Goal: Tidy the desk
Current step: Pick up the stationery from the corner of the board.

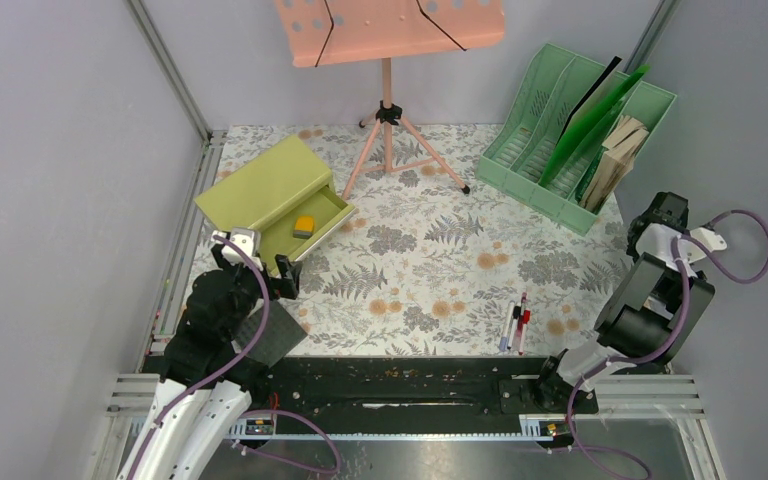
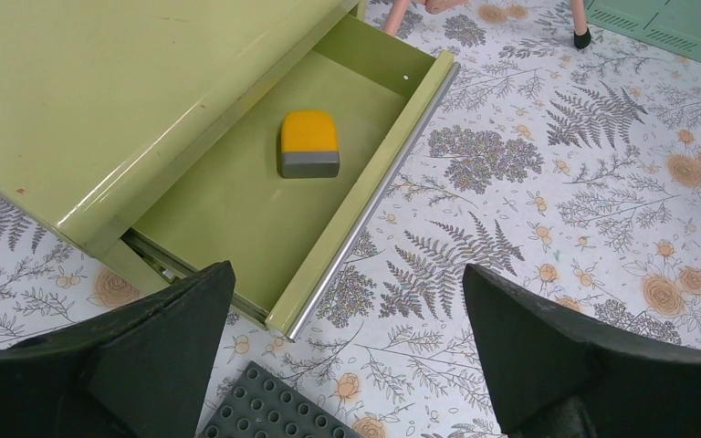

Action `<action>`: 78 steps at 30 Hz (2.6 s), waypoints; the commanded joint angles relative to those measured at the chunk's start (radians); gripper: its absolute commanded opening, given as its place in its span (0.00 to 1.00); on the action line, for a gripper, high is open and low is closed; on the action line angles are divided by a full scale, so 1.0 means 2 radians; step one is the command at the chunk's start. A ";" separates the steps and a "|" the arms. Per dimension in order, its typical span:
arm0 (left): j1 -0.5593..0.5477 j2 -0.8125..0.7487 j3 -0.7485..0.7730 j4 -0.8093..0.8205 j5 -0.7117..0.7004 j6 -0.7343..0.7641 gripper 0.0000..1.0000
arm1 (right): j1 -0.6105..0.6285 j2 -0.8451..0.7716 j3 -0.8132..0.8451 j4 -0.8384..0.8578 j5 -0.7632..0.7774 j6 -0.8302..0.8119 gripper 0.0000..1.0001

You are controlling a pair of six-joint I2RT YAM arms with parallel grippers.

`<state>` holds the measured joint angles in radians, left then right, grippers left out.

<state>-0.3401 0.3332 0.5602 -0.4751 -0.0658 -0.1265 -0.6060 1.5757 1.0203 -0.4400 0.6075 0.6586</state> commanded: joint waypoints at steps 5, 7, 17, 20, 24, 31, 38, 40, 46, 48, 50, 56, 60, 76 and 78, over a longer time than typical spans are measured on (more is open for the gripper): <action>-0.005 0.002 -0.005 0.030 0.018 0.010 0.99 | -0.011 0.017 -0.011 0.103 0.096 -0.095 0.96; -0.005 0.002 -0.005 0.030 0.018 0.010 0.99 | -0.012 0.025 -0.018 0.116 0.100 -0.100 0.96; -0.005 0.008 -0.008 0.034 0.026 0.011 0.99 | -0.016 0.031 -0.102 0.293 0.051 -0.155 0.94; -0.005 0.009 -0.009 0.035 0.026 0.011 0.99 | -0.017 0.049 -0.103 0.293 0.055 -0.136 0.92; -0.005 0.012 -0.009 0.035 0.028 0.011 0.99 | -0.018 0.074 -0.094 0.288 0.042 -0.128 0.91; -0.005 0.016 -0.010 0.036 0.031 0.011 0.99 | -0.031 0.090 -0.094 0.293 0.000 -0.118 0.81; -0.005 0.003 -0.009 0.035 0.012 0.013 0.99 | -0.055 0.097 -0.100 0.284 -0.029 -0.099 0.74; -0.004 -0.001 -0.010 0.036 0.011 0.014 0.99 | -0.057 0.101 -0.099 0.285 -0.039 -0.100 0.73; -0.005 -0.002 -0.010 0.037 0.012 0.014 0.99 | -0.059 0.121 -0.076 0.248 -0.030 -0.094 0.57; -0.004 -0.001 -0.010 0.037 0.014 0.014 0.99 | -0.060 0.129 -0.067 0.233 -0.017 -0.089 0.56; -0.005 -0.001 -0.010 0.036 0.014 0.015 0.99 | -0.060 0.132 -0.061 0.215 -0.002 -0.082 0.56; -0.005 -0.002 -0.011 0.037 0.014 0.016 0.99 | -0.061 0.141 -0.050 0.174 0.023 -0.069 0.57; -0.005 -0.002 -0.012 0.036 0.011 0.016 0.99 | -0.062 0.148 -0.041 0.164 0.017 -0.070 0.48; -0.004 0.001 -0.012 0.038 0.014 0.017 0.99 | -0.062 0.143 -0.035 0.160 -0.012 -0.090 0.00; -0.005 0.002 -0.012 0.037 0.016 0.017 0.99 | -0.062 0.136 -0.036 0.155 -0.018 -0.087 0.00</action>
<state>-0.3458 0.3355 0.5449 -0.4541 -0.0303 -0.1043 -0.6598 1.8145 0.9386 -0.0189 0.7128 0.4927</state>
